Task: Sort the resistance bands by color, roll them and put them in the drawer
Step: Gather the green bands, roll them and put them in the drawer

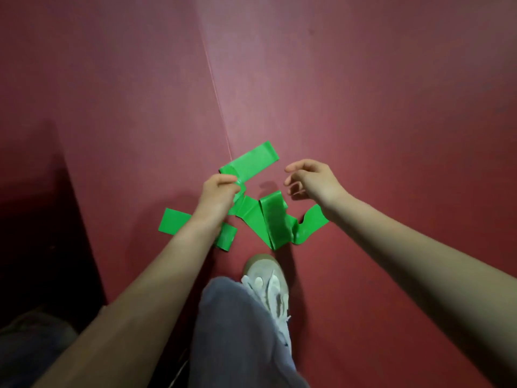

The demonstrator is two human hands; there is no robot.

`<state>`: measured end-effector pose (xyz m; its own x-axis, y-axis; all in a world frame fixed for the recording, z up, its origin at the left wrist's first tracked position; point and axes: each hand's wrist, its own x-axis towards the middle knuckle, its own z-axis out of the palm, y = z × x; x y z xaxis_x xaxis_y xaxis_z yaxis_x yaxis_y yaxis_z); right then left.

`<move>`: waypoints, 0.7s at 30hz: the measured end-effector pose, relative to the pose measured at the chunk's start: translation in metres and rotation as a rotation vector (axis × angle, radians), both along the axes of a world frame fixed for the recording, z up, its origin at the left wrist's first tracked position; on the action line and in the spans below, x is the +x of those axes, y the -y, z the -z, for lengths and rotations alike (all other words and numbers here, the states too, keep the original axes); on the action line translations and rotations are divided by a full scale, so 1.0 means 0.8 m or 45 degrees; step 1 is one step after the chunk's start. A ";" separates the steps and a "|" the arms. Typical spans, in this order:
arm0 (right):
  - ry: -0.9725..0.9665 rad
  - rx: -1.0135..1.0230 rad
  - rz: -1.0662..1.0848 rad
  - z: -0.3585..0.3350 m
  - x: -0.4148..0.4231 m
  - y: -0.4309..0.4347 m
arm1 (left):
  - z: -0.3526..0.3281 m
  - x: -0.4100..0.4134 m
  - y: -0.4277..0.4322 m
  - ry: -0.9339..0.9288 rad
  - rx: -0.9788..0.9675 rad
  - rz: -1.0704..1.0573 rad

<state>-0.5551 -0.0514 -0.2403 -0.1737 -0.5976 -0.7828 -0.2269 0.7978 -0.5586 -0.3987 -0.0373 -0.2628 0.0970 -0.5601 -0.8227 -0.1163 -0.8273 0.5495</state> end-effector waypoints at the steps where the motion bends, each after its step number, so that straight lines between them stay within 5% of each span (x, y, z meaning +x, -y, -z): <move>1: 0.005 0.017 -0.021 0.013 -0.005 0.002 | 0.022 -0.004 -0.003 0.111 -0.027 0.057; 4: 0.003 0.055 -0.067 0.044 -0.016 0.007 | 0.065 -0.011 -0.012 0.459 -0.030 0.418; 10: 0.025 0.116 -0.021 0.100 -0.034 -0.006 | 0.097 -0.022 -0.030 0.762 -0.148 0.907; 16: -0.047 0.197 -0.056 0.135 -0.052 -0.044 | 0.114 0.001 -0.020 0.885 -0.241 0.764; 21: -0.153 0.135 -0.018 0.152 -0.064 -0.072 | 0.118 0.020 -0.003 0.535 -0.297 0.173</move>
